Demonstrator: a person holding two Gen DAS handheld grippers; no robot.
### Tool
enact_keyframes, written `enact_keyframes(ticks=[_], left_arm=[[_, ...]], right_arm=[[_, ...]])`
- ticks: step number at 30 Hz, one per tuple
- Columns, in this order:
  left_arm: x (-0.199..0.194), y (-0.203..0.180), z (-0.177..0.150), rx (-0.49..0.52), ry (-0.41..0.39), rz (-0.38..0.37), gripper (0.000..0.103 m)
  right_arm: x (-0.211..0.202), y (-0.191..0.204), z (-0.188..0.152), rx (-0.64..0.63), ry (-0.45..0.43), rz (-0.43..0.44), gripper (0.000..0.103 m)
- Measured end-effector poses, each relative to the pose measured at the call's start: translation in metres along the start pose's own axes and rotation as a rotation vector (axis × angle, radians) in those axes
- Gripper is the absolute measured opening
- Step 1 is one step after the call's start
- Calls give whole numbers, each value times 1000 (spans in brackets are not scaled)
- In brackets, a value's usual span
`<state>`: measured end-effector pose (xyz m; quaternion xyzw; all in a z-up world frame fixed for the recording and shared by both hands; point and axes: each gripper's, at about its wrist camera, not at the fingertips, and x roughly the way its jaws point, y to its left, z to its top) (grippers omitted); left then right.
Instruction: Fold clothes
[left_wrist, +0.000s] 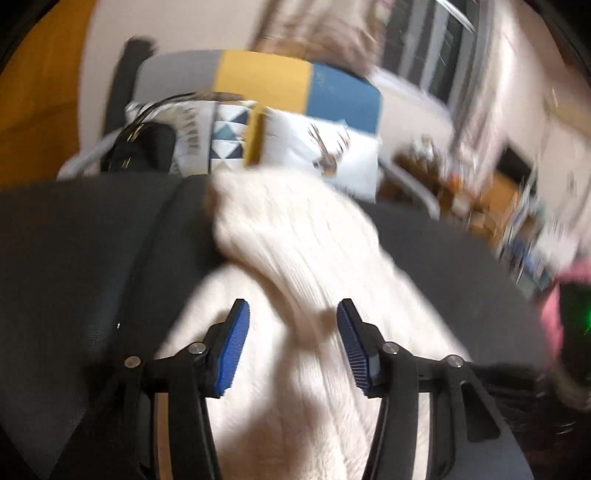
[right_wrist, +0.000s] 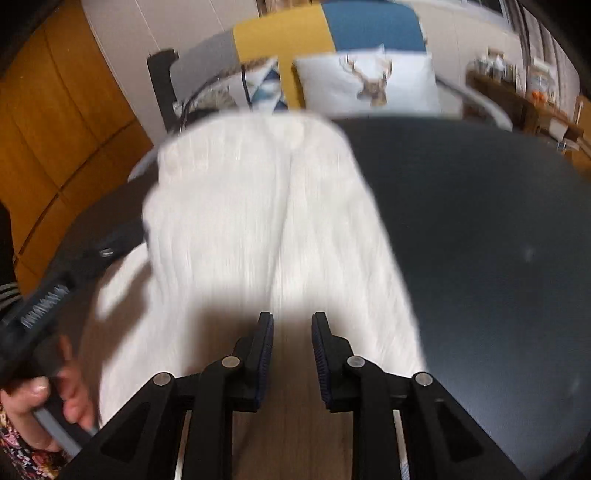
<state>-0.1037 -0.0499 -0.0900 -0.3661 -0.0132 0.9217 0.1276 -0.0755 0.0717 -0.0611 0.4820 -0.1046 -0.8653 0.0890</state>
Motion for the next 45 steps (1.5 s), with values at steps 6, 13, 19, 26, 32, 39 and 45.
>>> enact_keyframes(ticks=[6, 13, 19, 26, 32, 39, 45], left_arm=[[27, -17, -3, 70, 105, 70, 62], [34, -1, 2, -9, 115, 17, 62], [34, -1, 2, -11, 106, 10, 63], [33, -1, 2, -14, 103, 5, 64], [33, -2, 2, -9, 103, 10, 64], [31, 1, 1, -22, 99, -9, 65], [33, -12, 3, 28, 121, 32, 68]], right_arm=[[6, 11, -12, -148, -66, -80, 22], [-6, -29, 0, -59, -100, -43, 22], [-50, -81, -27, 179, -91, 36, 24], [-47, -122, -68, 480, -6, 246, 27], [-19, -121, -65, 580, 29, 329, 29], [-33, -117, -46, 412, -73, 224, 9], [-51, -144, -14, 237, -111, -32, 9]])
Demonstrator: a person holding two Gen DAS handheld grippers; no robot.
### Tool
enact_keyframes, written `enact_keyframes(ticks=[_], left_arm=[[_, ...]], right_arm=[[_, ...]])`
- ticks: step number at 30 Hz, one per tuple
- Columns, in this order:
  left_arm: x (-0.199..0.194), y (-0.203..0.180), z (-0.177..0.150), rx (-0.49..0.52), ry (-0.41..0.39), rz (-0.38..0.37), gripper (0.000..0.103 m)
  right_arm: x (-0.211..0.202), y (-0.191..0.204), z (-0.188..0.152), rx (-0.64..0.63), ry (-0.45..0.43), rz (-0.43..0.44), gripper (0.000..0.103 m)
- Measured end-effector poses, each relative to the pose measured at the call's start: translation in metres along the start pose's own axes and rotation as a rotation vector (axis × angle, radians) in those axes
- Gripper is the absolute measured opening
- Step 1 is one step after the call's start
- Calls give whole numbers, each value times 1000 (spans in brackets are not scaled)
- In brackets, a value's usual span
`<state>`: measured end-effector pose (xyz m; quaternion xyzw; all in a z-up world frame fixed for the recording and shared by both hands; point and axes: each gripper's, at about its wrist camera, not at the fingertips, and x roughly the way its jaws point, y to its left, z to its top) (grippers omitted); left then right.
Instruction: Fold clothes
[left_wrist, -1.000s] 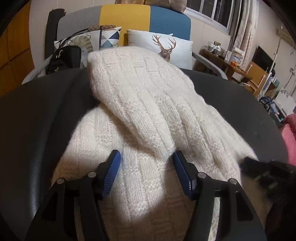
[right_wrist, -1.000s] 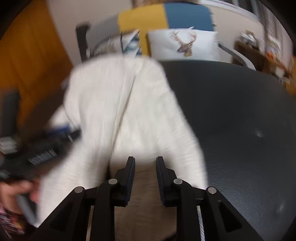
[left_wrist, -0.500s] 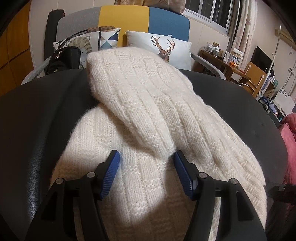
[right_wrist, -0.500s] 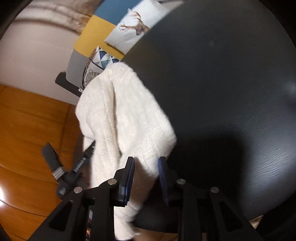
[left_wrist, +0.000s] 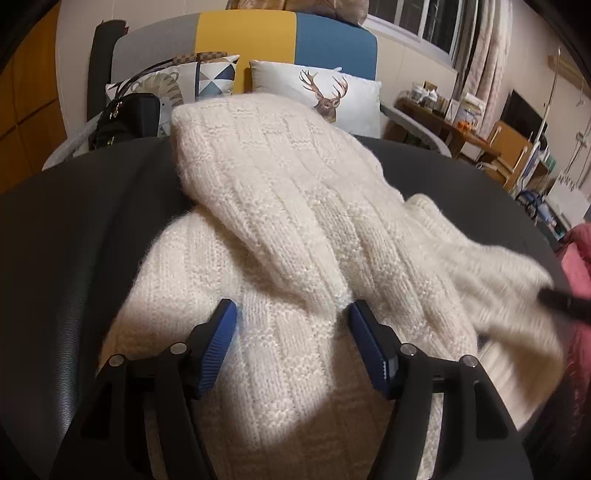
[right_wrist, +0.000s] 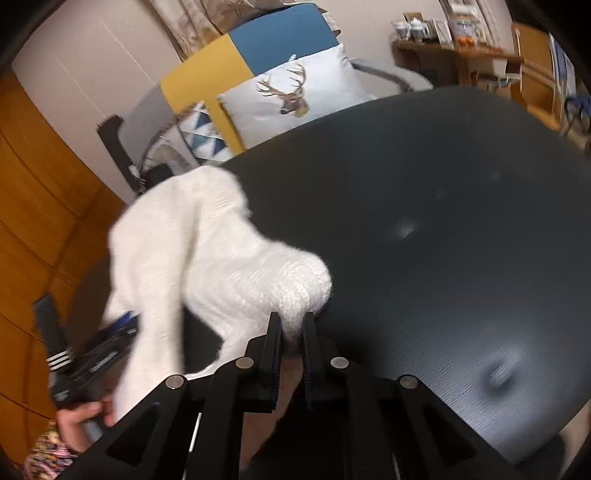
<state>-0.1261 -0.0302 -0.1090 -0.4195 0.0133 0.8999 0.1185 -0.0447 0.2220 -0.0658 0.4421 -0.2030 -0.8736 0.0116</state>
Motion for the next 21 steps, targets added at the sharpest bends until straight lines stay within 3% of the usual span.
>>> enact_keyframes(ticks=[8, 9, 11, 13, 15, 17, 21], left_arm=[[1, -13, 0, 78, 19, -52, 69], [1, -13, 1, 77, 18, -48, 69], [-2, -9, 3, 53, 13, -69, 69], [-4, 0, 5, 5, 6, -114, 69], [-9, 10, 8, -76, -3, -161, 69], [-16, 19, 12, -170, -20, -203, 69], [-16, 21, 17, -202, 2, -192, 69]], right_arm=[[10, -34, 66, -193, -29, -314, 6], [11, -40, 75, -217, -47, -394, 0], [9, -57, 92, -258, -89, -517, 0], [9, -75, 111, -229, -93, -571, 0], [1, -84, 118, -161, -58, -433, 2], [3, -71, 111, -177, -15, -294, 5], [16, -20, 79, -268, 21, -149, 10]])
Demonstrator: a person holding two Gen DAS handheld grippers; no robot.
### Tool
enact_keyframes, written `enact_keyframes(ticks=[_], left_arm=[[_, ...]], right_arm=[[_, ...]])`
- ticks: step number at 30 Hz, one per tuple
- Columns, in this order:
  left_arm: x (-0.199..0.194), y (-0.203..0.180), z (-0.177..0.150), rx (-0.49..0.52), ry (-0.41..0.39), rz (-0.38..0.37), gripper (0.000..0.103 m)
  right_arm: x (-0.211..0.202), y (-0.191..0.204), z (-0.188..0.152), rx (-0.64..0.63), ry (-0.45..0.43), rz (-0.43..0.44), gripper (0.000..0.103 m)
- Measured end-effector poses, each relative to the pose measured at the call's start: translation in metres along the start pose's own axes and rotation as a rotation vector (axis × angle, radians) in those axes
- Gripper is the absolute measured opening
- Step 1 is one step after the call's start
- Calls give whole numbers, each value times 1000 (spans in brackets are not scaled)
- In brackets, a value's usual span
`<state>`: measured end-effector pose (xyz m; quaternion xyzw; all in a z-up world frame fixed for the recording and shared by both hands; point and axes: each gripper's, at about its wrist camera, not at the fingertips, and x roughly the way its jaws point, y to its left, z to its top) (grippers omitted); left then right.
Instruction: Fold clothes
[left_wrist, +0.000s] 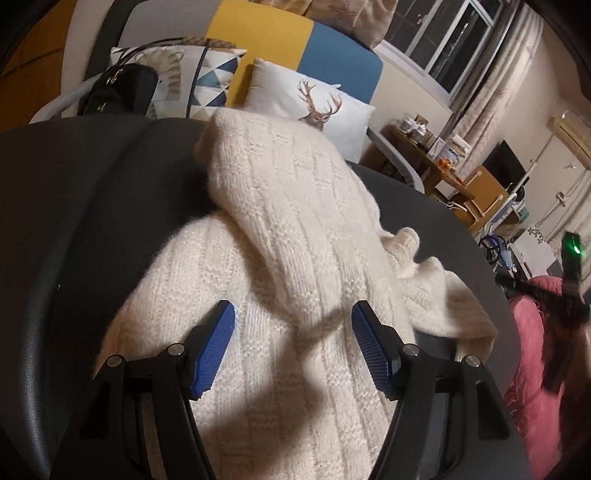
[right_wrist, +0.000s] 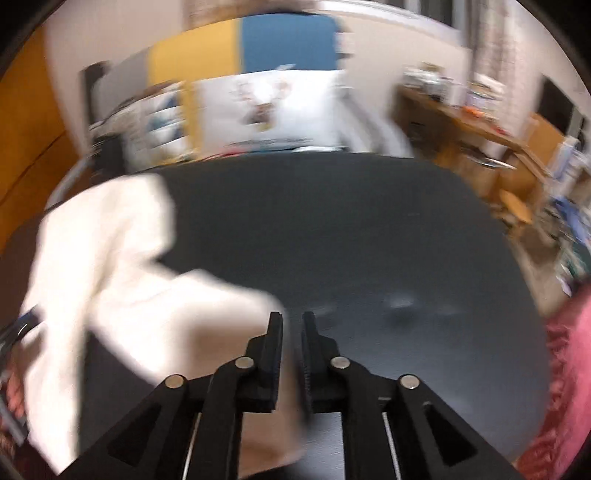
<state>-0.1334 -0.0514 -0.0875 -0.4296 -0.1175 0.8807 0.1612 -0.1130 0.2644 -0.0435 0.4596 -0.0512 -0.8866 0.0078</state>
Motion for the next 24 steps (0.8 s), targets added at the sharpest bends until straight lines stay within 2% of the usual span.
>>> enact_keyframes(ticks=[5, 7, 11, 15, 17, 18, 21, 24], left_arm=[[-12, -8, -11, 45, 22, 1, 69], [-21, -11, -19, 63, 25, -12, 69], [-38, -20, -39, 116, 47, -50, 69], [-50, -35, -58, 217, 51, -56, 69], [-57, -41, -67, 275, 54, -61, 69], [-60, -43, -70, 297, 53, -53, 69], [-67, -45, -73, 318, 45, -58, 69], [-73, -45, -73, 288, 34, -115, 69]], right_arm=[[14, 60, -18, 13, 18, 237, 11], [22, 79, -29, 50, 67, 341, 19], [40, 116, -53, 131, 176, 548, 20], [58, 140, -64, 155, 244, 584, 23], [64, 142, -65, 196, 261, 585, 13], [64, 141, -63, 225, 261, 600, 12], [51, 145, -51, 248, 222, 663, 8], [44, 153, -37, 248, 214, 713, 7]])
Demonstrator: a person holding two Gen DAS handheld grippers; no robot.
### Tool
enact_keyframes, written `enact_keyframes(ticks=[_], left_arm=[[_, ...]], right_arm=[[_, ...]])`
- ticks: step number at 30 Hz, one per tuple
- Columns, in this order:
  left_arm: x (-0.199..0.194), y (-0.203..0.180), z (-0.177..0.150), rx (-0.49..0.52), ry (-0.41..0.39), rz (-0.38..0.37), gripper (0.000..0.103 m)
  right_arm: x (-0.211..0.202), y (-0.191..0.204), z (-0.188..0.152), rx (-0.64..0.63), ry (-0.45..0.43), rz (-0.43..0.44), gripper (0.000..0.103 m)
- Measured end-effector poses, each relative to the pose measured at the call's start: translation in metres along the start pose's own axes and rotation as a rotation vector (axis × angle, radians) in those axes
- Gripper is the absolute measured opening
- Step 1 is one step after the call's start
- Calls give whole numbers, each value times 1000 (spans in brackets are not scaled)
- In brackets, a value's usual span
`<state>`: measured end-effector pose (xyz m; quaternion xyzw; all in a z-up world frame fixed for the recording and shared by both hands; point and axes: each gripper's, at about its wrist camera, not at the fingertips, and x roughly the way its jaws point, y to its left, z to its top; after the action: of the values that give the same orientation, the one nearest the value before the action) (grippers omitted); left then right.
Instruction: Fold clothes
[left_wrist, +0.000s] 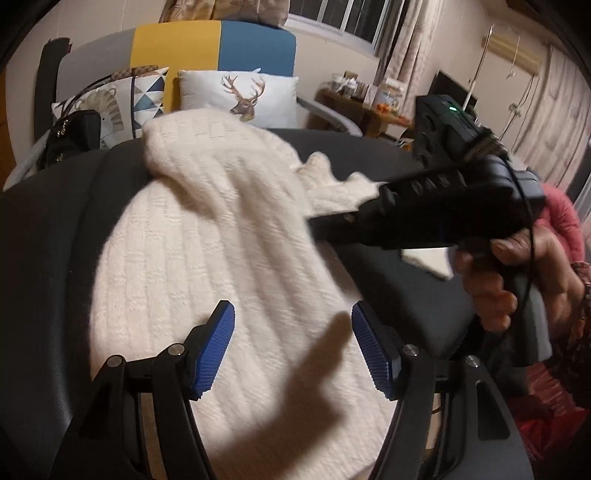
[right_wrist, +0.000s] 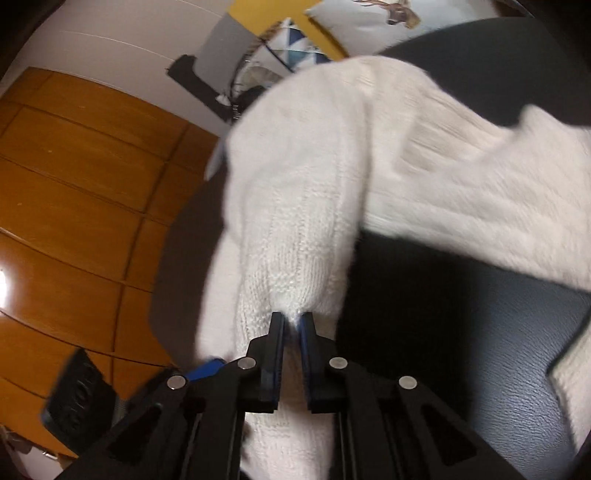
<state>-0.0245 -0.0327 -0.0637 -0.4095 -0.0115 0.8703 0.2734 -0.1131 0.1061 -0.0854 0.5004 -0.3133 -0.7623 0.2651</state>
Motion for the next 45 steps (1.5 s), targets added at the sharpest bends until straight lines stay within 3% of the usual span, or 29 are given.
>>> enact_keyframes(ticks=[6, 10, 12, 13, 15, 16, 17, 22, 24, 28, 32, 34, 36, 39, 42, 43, 45], left_arm=[[4, -5, 6, 18, -8, 53, 69], [7, 11, 8, -19, 13, 104, 69], [3, 28, 9, -94, 9, 78, 66], [-1, 36, 9, -130, 3, 54, 60], [-7, 54, 12, -186, 3, 34, 25], [-10, 63, 14, -209, 1, 39, 21], [-13, 72, 15, -231, -2, 48, 18], [-32, 110, 18, -350, -53, -2, 15], [-40, 122, 20, -412, -84, -54, 14], [-55, 126, 38, -441, -144, -119, 14], [-78, 125, 62, -449, -225, -178, 14], [-95, 125, 76, -446, -290, -222, 2], [-113, 124, 92, -430, -349, -244, 1], [-133, 120, 116, -356, -397, -185, 1], [-129, 121, 116, -325, -345, -118, 2], [-121, 122, 111, -311, -306, -65, 3], [-99, 123, 97, -295, -226, 32, 25]], right_arm=[[8, 36, 16, -26, 42, 114, 7], [22, 50, 30, -63, 73, 126, 7], [26, 55, 34, -69, 77, 127, 7], [28, 57, 36, -71, 72, 130, 10], [31, 59, 39, -68, 57, 130, 14], [30, 56, 38, -57, 44, 126, 23], [28, 52, 35, -44, 30, 122, 23], [7, 12, 18, 67, -71, 50, 24], [2, -6, 6, 107, -85, 12, 24], [11, -29, -22, 155, -12, -13, 24], [25, -30, -39, 174, 39, 37, 24], [31, -22, -41, 147, 55, 49, 24], [34, -13, -40, 116, 59, 56, 24], [37, -2, -38, 74, 62, 51, 23], [38, -1, -39, 52, 52, 17, 23], [38, -4, -39, 67, 51, 22, 24], [37, -10, -41, 98, 52, 23, 24]])
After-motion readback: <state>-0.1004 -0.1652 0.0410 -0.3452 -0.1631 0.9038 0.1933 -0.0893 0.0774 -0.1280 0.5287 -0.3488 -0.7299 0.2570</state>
